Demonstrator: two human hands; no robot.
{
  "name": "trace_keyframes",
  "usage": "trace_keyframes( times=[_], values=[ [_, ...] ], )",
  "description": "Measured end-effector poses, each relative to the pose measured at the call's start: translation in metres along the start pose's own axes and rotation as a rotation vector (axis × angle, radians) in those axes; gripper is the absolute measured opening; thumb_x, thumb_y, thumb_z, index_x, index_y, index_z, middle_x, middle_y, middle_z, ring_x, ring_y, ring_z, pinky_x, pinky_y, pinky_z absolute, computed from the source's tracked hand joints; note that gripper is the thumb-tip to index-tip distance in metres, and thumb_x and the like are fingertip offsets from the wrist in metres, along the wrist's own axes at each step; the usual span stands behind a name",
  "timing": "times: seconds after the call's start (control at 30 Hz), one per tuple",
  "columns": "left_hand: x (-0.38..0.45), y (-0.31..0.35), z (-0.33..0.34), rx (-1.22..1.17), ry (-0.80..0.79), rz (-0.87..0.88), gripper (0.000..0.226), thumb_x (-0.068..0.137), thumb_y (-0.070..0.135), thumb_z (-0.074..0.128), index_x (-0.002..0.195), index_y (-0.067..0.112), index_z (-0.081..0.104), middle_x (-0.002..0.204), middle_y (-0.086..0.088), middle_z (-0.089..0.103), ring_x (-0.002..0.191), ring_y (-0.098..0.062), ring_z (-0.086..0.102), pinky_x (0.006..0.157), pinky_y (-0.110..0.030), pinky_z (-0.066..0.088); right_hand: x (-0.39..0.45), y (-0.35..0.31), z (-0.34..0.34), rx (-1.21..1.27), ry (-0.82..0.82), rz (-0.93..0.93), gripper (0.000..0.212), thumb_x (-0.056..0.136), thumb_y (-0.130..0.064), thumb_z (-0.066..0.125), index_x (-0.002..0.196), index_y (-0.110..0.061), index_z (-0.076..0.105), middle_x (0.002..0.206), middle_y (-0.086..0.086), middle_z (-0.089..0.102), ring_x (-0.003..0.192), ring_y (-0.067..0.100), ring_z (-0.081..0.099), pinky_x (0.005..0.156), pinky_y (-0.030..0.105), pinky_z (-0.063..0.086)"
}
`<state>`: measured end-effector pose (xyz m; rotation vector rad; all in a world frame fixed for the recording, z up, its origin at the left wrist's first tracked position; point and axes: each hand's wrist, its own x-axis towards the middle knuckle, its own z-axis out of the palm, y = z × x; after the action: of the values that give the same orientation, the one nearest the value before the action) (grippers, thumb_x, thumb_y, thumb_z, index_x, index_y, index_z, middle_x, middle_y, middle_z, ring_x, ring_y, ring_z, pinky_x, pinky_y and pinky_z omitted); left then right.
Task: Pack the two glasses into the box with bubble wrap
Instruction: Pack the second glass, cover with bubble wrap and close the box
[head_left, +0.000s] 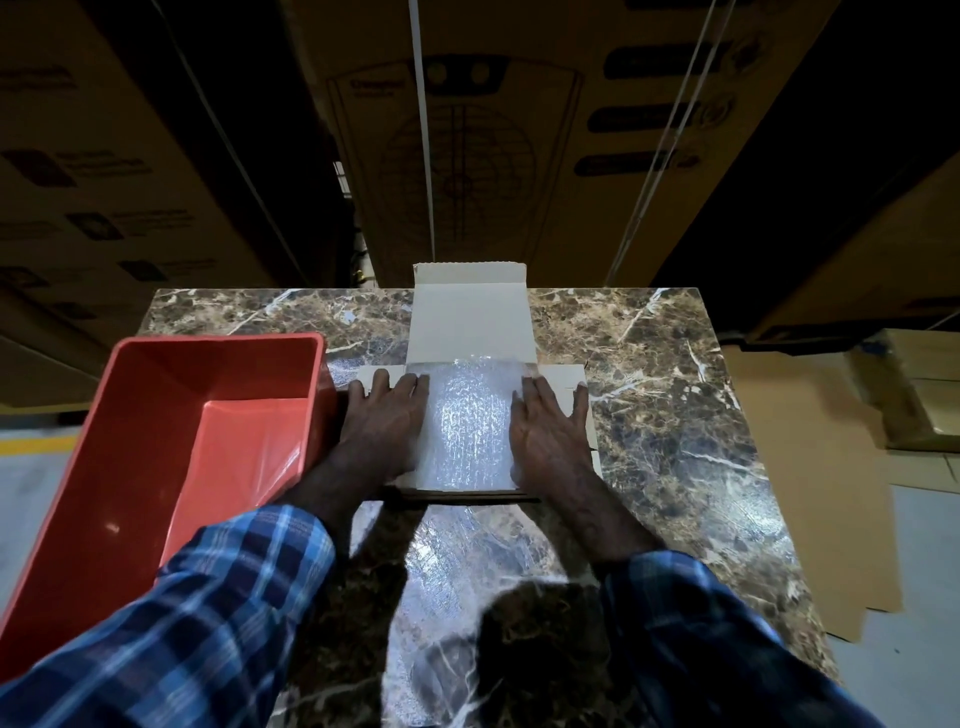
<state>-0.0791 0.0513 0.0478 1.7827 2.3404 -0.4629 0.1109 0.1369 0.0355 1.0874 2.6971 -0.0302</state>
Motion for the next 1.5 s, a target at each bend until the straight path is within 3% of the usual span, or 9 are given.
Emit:
trace_keyframes(
  times=[0.13, 0.3, 0.43, 0.63, 0.83, 1.0, 1.17, 1.33, 1.5],
  values=[
    [0.009, -0.004, -0.004, -0.005, -0.075, 0.032, 0.108, 0.074, 0.035, 0.078, 0.156, 0.011, 0.011, 0.154, -0.005, 0.030, 0.138, -0.034, 0.026, 0.108, -0.056, 0.027, 0.004, 0.007, -0.006, 0.020, -0.031, -0.043, 0.093, 0.084, -0.024, 0.064, 0.154, 0.001, 0.009, 0.162, 0.019, 0.017, 0.153, 0.028, 0.003, 0.110, 0.076, -0.010],
    [0.011, -0.002, -0.005, 0.010, -0.060, 0.049, 0.107, 0.075, 0.034, 0.078, 0.154, 0.008, 0.011, 0.151, -0.007, 0.038, 0.139, -0.035, 0.027, 0.108, -0.055, 0.027, 0.012, 0.015, -0.023, 0.129, -0.023, -0.032, 0.083, 0.078, -0.025, 0.065, 0.146, -0.001, 0.023, 0.149, 0.014, 0.039, 0.148, 0.026, 0.018, 0.114, 0.071, -0.006],
    [0.010, -0.002, -0.001, 0.015, -0.020, 0.053, 0.093, 0.077, 0.027, 0.075, 0.146, 0.011, 0.015, 0.142, -0.006, 0.048, 0.133, -0.033, 0.033, 0.103, -0.054, 0.031, 0.015, 0.023, -0.026, 0.017, -0.021, -0.036, 0.084, 0.072, -0.038, 0.067, 0.143, -0.006, 0.032, 0.154, 0.014, 0.021, 0.142, 0.031, 0.019, 0.112, 0.068, 0.010],
    [0.009, -0.005, -0.004, 0.024, -0.042, 0.123, 0.081, 0.074, 0.028, 0.073, 0.140, 0.012, 0.029, 0.139, -0.006, 0.044, 0.129, -0.030, 0.033, 0.104, -0.054, 0.030, 0.012, 0.023, -0.019, -0.132, -0.018, -0.171, 0.099, 0.079, -0.043, 0.068, 0.152, 0.003, 0.019, 0.160, 0.016, 0.023, 0.152, 0.026, 0.009, 0.114, 0.070, -0.007],
    [0.013, -0.012, -0.016, -0.040, -0.260, 0.135, 0.111, 0.060, 0.046, 0.087, 0.147, 0.013, 0.026, 0.153, -0.004, 0.029, 0.139, -0.029, 0.021, 0.111, -0.059, 0.019, 0.011, 0.019, -0.016, -0.187, -0.076, -0.175, 0.098, 0.084, -0.033, 0.068, 0.152, 0.008, 0.011, 0.160, 0.021, 0.019, 0.152, 0.028, 0.008, 0.114, 0.068, -0.002],
    [0.004, -0.006, -0.007, 0.032, -0.159, 0.102, 0.120, 0.061, 0.045, 0.086, 0.151, 0.008, 0.017, 0.154, -0.007, 0.024, 0.137, -0.031, 0.025, 0.109, -0.056, 0.024, 0.016, 0.015, -0.017, -0.218, -0.126, -0.179, 0.098, 0.088, -0.027, 0.067, 0.153, 0.009, 0.004, 0.161, 0.021, 0.018, 0.152, 0.030, 0.006, 0.115, 0.068, 0.003],
    [0.005, 0.007, -0.001, 0.089, -0.091, 0.059, 0.110, 0.063, 0.036, 0.085, 0.147, 0.005, 0.020, 0.148, -0.012, 0.028, 0.132, -0.031, 0.032, 0.108, -0.053, 0.028, 0.017, 0.022, -0.007, -0.084, -0.115, -0.175, 0.115, 0.079, -0.036, 0.077, 0.154, 0.004, -0.001, 0.163, 0.020, 0.012, 0.153, 0.028, 0.003, 0.114, 0.068, -0.004],
    [0.004, 0.007, 0.000, 0.085, -0.073, 0.065, 0.109, 0.063, 0.039, 0.085, 0.145, 0.006, 0.022, 0.145, -0.011, 0.030, 0.130, -0.031, 0.033, 0.107, -0.051, 0.030, 0.022, 0.028, -0.013, 0.095, -0.246, -0.149, 0.108, 0.082, -0.035, 0.069, 0.157, -0.005, -0.003, 0.166, 0.013, -0.002, 0.153, 0.019, -0.008, 0.117, 0.065, -0.009],
    [0.011, -0.002, -0.007, -0.031, -0.221, 0.058, 0.110, 0.069, 0.031, 0.076, 0.154, 0.006, 0.012, 0.155, -0.009, 0.025, 0.137, -0.036, 0.027, 0.111, -0.057, 0.024, 0.022, 0.053, -0.024, 0.464, -0.019, -0.094, 0.081, 0.079, -0.011, 0.065, 0.153, -0.016, 0.034, 0.160, 0.003, 0.032, 0.150, 0.015, 0.018, 0.120, 0.046, -0.004]
  ],
)
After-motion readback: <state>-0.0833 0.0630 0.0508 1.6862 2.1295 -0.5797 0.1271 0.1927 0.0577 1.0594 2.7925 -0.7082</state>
